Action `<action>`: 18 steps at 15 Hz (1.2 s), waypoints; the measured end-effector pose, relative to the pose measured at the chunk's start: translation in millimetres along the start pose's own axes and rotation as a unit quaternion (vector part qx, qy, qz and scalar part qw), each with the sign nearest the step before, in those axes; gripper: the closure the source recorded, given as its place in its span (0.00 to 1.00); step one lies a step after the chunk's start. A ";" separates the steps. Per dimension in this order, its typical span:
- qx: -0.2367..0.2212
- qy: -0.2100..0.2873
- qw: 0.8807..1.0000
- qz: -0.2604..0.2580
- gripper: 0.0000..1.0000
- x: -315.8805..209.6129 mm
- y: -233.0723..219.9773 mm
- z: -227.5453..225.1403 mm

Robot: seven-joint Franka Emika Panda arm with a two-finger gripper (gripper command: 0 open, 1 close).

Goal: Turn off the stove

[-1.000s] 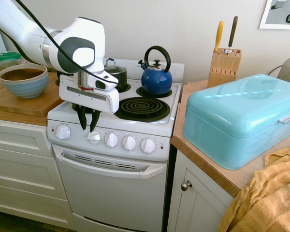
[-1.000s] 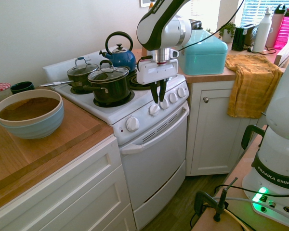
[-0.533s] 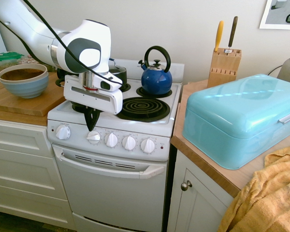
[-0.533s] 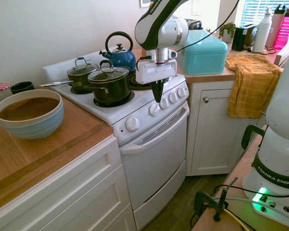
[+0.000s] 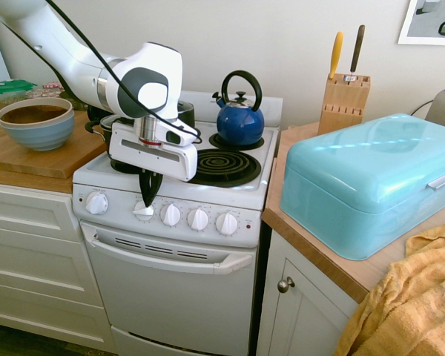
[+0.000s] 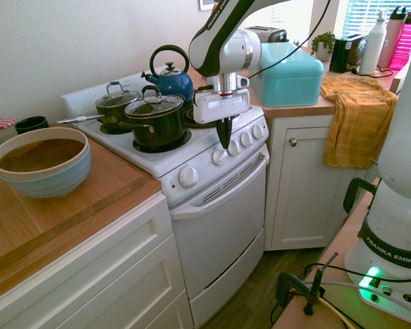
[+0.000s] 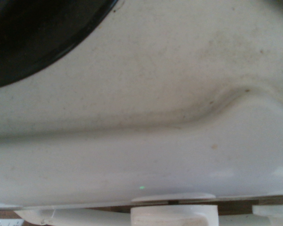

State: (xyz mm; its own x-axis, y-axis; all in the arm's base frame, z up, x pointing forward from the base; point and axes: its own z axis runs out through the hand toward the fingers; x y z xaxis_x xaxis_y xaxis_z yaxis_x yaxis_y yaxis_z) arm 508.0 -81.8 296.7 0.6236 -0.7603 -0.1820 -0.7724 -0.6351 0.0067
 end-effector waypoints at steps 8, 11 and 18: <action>-0.025 0.010 1.000 -0.003 1.00 -1.4 -15.5 4.7; -0.031 0.010 0.999 -0.004 1.00 -2.4 -16.4 7.2; -0.047 0.001 0.999 -0.006 1.00 0.3 -14.8 23.0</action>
State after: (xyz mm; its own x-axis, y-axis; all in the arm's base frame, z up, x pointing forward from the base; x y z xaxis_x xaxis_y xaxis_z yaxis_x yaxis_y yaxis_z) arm 516.9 -69.5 273.9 0.6335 -0.7524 -0.1804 -0.7497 -0.6546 0.0970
